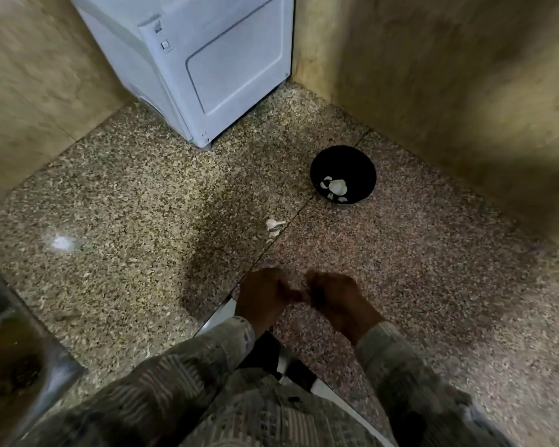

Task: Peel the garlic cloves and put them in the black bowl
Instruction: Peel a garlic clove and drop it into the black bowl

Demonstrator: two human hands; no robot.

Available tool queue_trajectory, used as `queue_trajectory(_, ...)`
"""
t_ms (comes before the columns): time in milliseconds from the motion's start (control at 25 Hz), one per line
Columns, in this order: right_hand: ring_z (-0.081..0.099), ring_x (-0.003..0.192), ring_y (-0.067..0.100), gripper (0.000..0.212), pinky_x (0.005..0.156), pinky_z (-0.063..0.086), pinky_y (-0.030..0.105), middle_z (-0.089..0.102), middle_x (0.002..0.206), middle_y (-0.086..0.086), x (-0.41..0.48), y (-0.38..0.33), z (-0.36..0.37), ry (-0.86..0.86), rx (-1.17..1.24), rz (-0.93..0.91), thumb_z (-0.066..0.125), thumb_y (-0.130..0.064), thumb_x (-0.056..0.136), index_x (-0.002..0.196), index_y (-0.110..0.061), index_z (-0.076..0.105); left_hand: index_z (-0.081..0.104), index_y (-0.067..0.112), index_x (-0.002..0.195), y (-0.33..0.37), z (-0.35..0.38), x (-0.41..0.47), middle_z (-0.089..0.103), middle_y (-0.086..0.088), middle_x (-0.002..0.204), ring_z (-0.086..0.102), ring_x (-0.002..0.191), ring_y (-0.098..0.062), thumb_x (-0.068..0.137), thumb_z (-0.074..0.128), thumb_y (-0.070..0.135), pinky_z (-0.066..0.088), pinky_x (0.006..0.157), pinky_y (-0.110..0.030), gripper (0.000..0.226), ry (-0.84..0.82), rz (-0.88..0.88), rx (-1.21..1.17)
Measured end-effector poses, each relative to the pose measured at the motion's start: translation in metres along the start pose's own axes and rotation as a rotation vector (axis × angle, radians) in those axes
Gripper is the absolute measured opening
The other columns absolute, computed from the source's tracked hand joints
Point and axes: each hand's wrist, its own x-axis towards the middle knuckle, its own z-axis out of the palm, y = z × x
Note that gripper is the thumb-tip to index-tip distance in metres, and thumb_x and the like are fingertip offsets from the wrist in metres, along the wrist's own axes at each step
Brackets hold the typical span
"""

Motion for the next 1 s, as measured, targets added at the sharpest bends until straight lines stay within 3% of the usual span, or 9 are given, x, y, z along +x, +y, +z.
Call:
queue_trajectory(120,0.064,0.065,0.021,0.007,0.056,0.054,0.029,0.072,0.085,0.019,0.031,-0.018,0.012,0.142,-0.010,-0.063,0.071,-0.005,0.094,0.093,0.001,0.075,0.056,0.009,0.058,-0.020,-0.009,0.005,0.057,-0.005,0.055,0.051,0.048,-0.013,0.081,0.081,0.050,0.038,0.052,-0.023,0.054,-0.163,-0.278,-0.507)
queue_trajectory(240,0.073,0.074,0.031,0.019,0.077,0.063,0.049,0.078,0.081,0.016,0.056,-0.034,0.018,0.304,-0.130,-0.166,0.078,-0.014,0.089,0.071,-0.008,0.077,0.068,-0.013,0.090,-0.024,-0.021,0.010,0.066,-0.025,0.082,0.064,0.063,-0.028,0.095,0.070,0.038,0.053,0.058,-0.035,0.051,-0.394,-0.591,-1.006)
queue_trajectory(360,0.075,0.081,0.028,0.013,0.083,0.062,0.050,0.078,0.077,0.005,0.058,-0.035,0.019,0.379,-0.481,-0.274,0.079,-0.037,0.080,0.077,-0.025,0.081,0.070,-0.008,0.098,-0.035,-0.024,0.013,0.069,-0.025,0.095,0.070,0.080,-0.033,0.103,0.057,0.038,0.060,0.072,-0.041,0.048,-0.549,-0.717,-1.151)
queue_trajectory(480,0.069,0.097,0.030,0.018,0.089,0.056,0.036,0.074,0.103,0.013,0.043,-0.027,0.026,0.319,-1.107,-0.604,0.064,-0.012,0.091,0.102,-0.014,0.079,0.071,-0.009,0.107,-0.053,-0.024,0.001,0.071,-0.025,0.105,0.071,0.097,-0.037,0.104,0.049,0.037,0.057,0.089,-0.046,0.051,-0.816,-0.842,-1.235)
queue_trajectory(600,0.053,0.115,0.027,0.045,0.094,0.054,0.034,0.055,0.125,0.011,0.044,-0.018,0.044,0.184,-1.386,-0.774,0.047,0.004,0.085,0.124,-0.009,0.063,0.065,-0.016,0.119,-0.079,-0.014,-0.022,0.069,-0.030,0.114,0.070,0.103,-0.041,0.096,0.049,0.030,0.055,0.094,-0.047,0.054,-1.016,-0.946,-1.208)
queue_trajectory(680,0.046,0.118,0.027,0.038,0.090,0.058,0.038,0.047,0.131,0.012,0.044,-0.013,0.047,0.151,-1.515,-0.853,0.041,-0.002,0.091,0.125,-0.006,0.058,0.061,-0.017,0.125,-0.094,-0.002,-0.033,0.067,-0.032,0.120,0.070,0.105,-0.043,0.098,0.043,0.026,0.055,0.096,-0.048,0.054,-0.995,-1.022,-1.203)
queue_trajectory(800,0.055,0.103,0.028,0.025,0.075,0.060,0.045,0.052,0.122,0.012,0.029,0.012,0.030,0.135,-1.498,-0.950,0.042,-0.010,0.103,0.115,-0.004,0.063,0.064,-0.019,0.119,-0.101,0.021,-0.036,0.066,-0.035,0.121,0.070,0.104,-0.046,0.104,0.038,0.023,0.052,0.102,-0.052,0.052,-0.806,-1.132,-1.289)
queue_trajectory(880,0.056,0.101,0.030,0.036,0.074,0.057,0.047,0.054,0.117,0.012,0.017,0.036,0.026,0.074,-1.507,-0.954,0.034,-0.011,0.099,0.114,-0.007,0.067,0.065,-0.020,0.112,-0.096,0.031,-0.032,0.066,-0.038,0.117,0.068,0.105,-0.049,0.105,0.035,0.023,0.049,0.106,-0.054,0.053,-0.673,-1.139,-1.320)
queue_trajectory(1000,0.062,0.098,0.037,0.045,0.066,0.058,0.043,0.059,0.112,0.016,0.018,0.069,0.028,-0.007,-1.560,-1.056,0.031,-0.017,0.085,0.103,-0.007,0.070,0.072,-0.019,0.088,-0.091,0.028,-0.030,0.070,-0.036,0.104,0.070,0.099,-0.047,0.102,0.033,0.017,0.055,0.099,-0.051,0.055,-0.656,-1.059,-1.281)
